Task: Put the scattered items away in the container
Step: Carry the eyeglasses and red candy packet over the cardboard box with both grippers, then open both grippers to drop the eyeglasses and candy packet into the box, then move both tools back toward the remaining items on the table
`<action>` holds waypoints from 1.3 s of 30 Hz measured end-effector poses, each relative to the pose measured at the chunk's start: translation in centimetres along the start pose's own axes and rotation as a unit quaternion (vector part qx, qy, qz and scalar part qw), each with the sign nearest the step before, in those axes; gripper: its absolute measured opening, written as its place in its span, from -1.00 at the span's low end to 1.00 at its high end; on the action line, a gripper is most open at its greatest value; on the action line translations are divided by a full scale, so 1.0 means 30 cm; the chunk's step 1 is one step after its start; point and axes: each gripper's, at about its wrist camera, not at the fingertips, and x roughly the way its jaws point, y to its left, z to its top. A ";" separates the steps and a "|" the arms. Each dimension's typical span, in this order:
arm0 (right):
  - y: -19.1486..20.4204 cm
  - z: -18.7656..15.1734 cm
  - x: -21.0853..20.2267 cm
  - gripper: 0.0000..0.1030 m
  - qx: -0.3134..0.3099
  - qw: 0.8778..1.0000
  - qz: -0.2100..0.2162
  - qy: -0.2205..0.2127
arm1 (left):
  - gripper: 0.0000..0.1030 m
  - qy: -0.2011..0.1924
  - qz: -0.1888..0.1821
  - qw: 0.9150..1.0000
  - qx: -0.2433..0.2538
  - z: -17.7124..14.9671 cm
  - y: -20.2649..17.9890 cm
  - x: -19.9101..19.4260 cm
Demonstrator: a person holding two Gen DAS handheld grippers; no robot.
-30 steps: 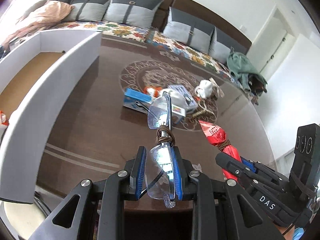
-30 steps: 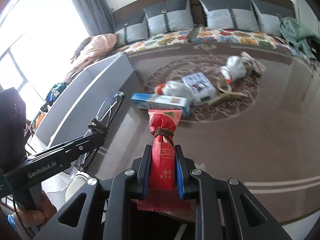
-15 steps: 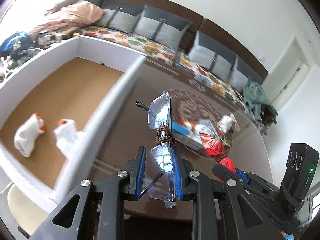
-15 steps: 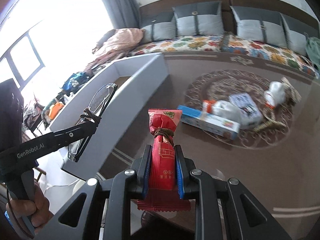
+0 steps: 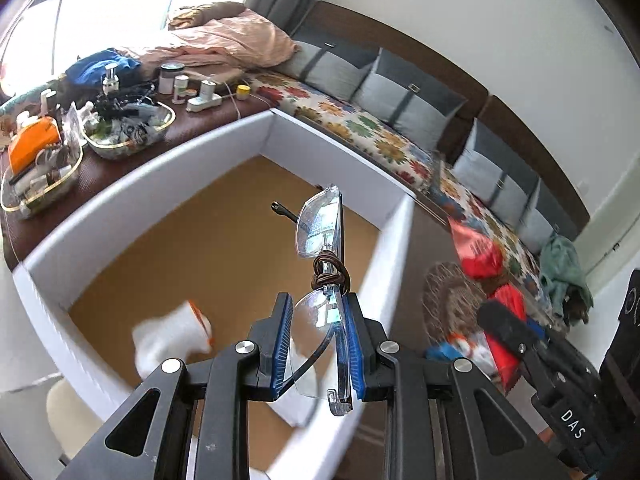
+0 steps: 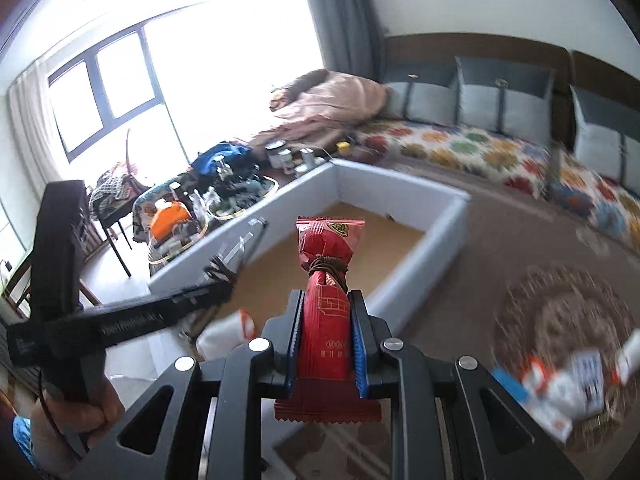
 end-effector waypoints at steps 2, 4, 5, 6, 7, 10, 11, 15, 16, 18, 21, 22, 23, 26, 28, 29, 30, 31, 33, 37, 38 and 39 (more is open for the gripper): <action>0.018 0.040 0.074 -0.58 -0.007 1.000 0.003 0.007 | -0.52 -0.002 0.008 1.000 -0.003 0.042 0.016 0.021; 0.037 0.080 0.147 -0.58 -0.014 1.000 0.006 0.015 | -0.52 -0.004 0.021 1.000 -0.006 0.082 0.033 0.047; 0.046 0.100 0.184 -0.58 -0.018 1.000 0.008 0.019 | -0.52 -0.004 0.027 1.000 -0.007 0.095 0.043 0.058; 0.055 0.120 0.221 -0.58 -0.021 0.999 0.009 0.022 | -0.52 0.000 0.038 0.999 -0.008 0.106 0.050 0.080; 0.064 0.140 0.258 -0.58 -0.025 0.999 0.011 0.026 | -0.52 0.004 0.048 0.999 -0.008 0.117 0.058 0.103; 0.091 0.200 0.368 -0.58 -0.036 0.999 0.016 0.037 | -0.52 0.032 0.068 0.997 -0.016 0.117 0.087 0.178; 0.100 0.219 0.405 -0.57 -0.039 0.998 0.017 0.041 | -0.51 0.042 0.074 0.996 -0.018 0.117 0.097 0.204; 0.081 0.217 0.527 -0.48 -0.035 0.995 0.014 0.090 | -0.27 0.080 0.105 0.991 -0.029 0.113 0.141 0.300; 0.070 0.214 0.543 -0.30 -0.028 0.995 0.011 0.096 | 0.05 0.090 0.116 0.989 -0.033 0.110 0.156 0.321; 0.041 0.212 0.562 -0.09 -0.007 0.995 0.010 0.101 | 0.25 0.100 0.122 0.987 -0.042 0.098 0.181 0.338; -0.004 0.211 0.538 -0.06 0.022 0.995 0.017 0.094 | 0.26 0.091 0.123 0.987 -0.048 0.076 0.187 0.307; -0.017 0.211 0.529 -0.06 0.029 0.995 0.019 0.091 | 0.26 0.089 0.122 0.987 -0.047 0.072 0.185 0.296; -0.029 0.211 0.519 -0.06 0.036 0.995 0.021 0.089 | 0.27 0.086 0.121 0.988 -0.047 0.069 0.182 0.285; -0.057 0.207 0.459 -0.06 0.060 0.995 0.027 0.072 | 0.27 0.073 0.124 0.989 -0.036 0.062 0.151 0.243; -0.073 0.194 0.408 -0.06 0.074 0.995 0.032 0.061 | 0.27 0.060 0.126 0.990 -0.024 0.055 0.113 0.207; -0.083 0.185 0.382 -0.06 0.082 0.995 0.034 0.055 | 0.27 0.054 0.126 0.990 -0.017 0.050 0.091 0.189; -0.087 0.172 0.356 -0.06 0.084 0.995 0.034 0.051 | 0.27 0.048 0.126 0.991 -0.009 0.042 0.065 0.172; -0.091 0.159 0.331 -0.06 0.086 0.995 0.033 0.048 | 0.27 0.043 0.125 0.991 -0.001 0.034 0.038 0.155; -0.100 0.136 0.290 -0.06 0.090 0.995 0.031 0.042 | 0.27 0.032 0.123 0.992 0.014 0.017 -0.015 0.122; -0.150 0.035 0.159 -0.06 0.096 0.995 0.015 0.019 | 0.27 0.014 0.119 0.992 0.042 -0.018 -0.117 0.063; -0.162 0.010 0.126 -0.06 0.098 0.995 0.011 0.013 | 0.27 0.012 0.117 0.992 0.048 -0.027 -0.141 0.053; -0.175 -0.015 0.093 -0.06 0.100 0.995 0.007 0.007 | 0.27 0.010 0.114 0.992 0.053 -0.037 -0.165 0.043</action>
